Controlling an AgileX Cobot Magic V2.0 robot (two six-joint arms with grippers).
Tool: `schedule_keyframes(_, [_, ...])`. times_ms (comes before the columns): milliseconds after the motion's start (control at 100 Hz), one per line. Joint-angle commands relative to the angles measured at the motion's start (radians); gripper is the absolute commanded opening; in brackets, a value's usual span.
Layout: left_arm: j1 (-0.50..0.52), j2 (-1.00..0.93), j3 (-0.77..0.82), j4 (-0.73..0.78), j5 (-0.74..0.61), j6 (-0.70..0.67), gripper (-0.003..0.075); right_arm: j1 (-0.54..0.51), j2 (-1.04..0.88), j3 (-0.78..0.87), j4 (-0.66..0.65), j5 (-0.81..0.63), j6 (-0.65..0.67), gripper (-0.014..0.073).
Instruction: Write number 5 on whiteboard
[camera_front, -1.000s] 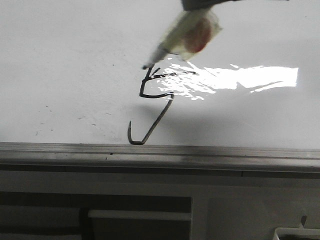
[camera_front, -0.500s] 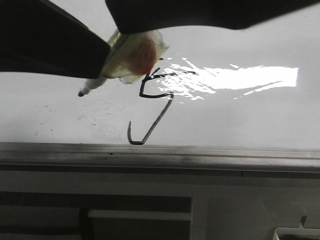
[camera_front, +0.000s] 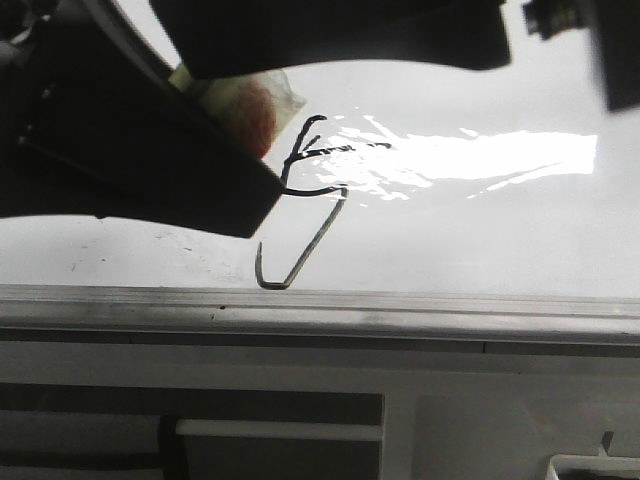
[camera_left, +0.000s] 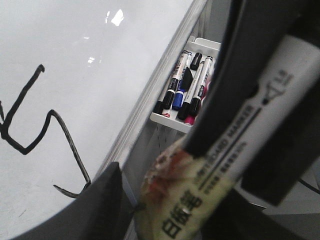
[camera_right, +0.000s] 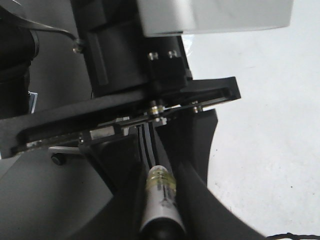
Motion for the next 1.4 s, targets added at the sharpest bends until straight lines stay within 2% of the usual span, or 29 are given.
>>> schedule_keyframes(0, [-0.002,-0.012,-0.036,-0.026,-0.024,-0.006,0.0182,-0.005,-0.01,-0.036,0.006,0.029,-0.003,-0.0071])
schedule_keyframes(200, [-0.002,-0.012,-0.036,-0.024,-0.024,-0.006,-0.0022,-0.005,-0.01,-0.036,0.006,0.047,-0.002,-0.0071])
schedule_keyframes(510, [-0.002,-0.012,-0.036,-0.022,-0.024,-0.006,-0.002,-0.005,-0.01,-0.036,0.025,0.047,0.014,-0.0056])
schedule_keyframes(560, [-0.002,-0.012,-0.036,-0.022,-0.022,-0.006,-0.002,-0.005,-0.01,-0.036,0.038,0.046,0.014,-0.0018])
schedule_keyframes(630, [-0.002,-0.012,-0.036,-0.022,-0.022,-0.006,-0.002,-0.005,-0.01,-0.036,0.041,0.038,0.016,0.0083])
schedule_keyframes(690, [-0.002,-0.012,-0.036,-0.022,-0.02,-0.01,-0.002,-0.005,-0.01,-0.036,0.054,0.022,0.016,0.0228])
schedule_keyframes(700, [-0.002,-0.012,-0.034,-0.022,-0.02,-0.01,-0.002,-0.005,-0.01,-0.036,0.061,0.017,0.016,0.0228])
schedule_keyframes(740, [-0.002,-0.012,-0.034,-0.024,-0.02,-0.012,-0.002,-0.005,-0.01,-0.036,0.084,-0.004,0.016,0.033])
schedule_keyframes(790, [-0.002,-0.012,-0.034,-0.024,-0.02,-0.019,-0.002,-0.005,-0.012,-0.036,0.123,-0.04,0.016,0.0413])
schedule_keyframes(880, [-0.002,-0.012,-0.029,-0.034,-0.025,-0.048,-0.002,-0.005,-0.032,-0.036,0.167,-0.113,0.016,0.0496])
schedule_keyframes(1020, [-0.002,-0.012,-0.012,-0.039,-0.089,-0.125,-0.002,-0.005,-0.096,-0.036,0.173,-0.191,0.016,0.05])
schedule_keyframes(1220, [-0.002,-0.012,0.051,-0.18,-0.271,-0.166,-0.002,-0.005,-0.185,-0.036,0.173,-0.272,0.016,0.0494])
schedule_keyframes(1330, [-0.002,-0.012,0.083,-0.259,-0.365,-0.165,-0.002,-0.005,-0.232,-0.036,0.191,-0.335,0.016,0.0406])
schedule_keyframes(1390, [-0.002,-0.012,0.097,-0.307,-0.421,-0.165,-0.002,-0.005,-0.254,-0.036,0.202,-0.373,0.016,0.0292])
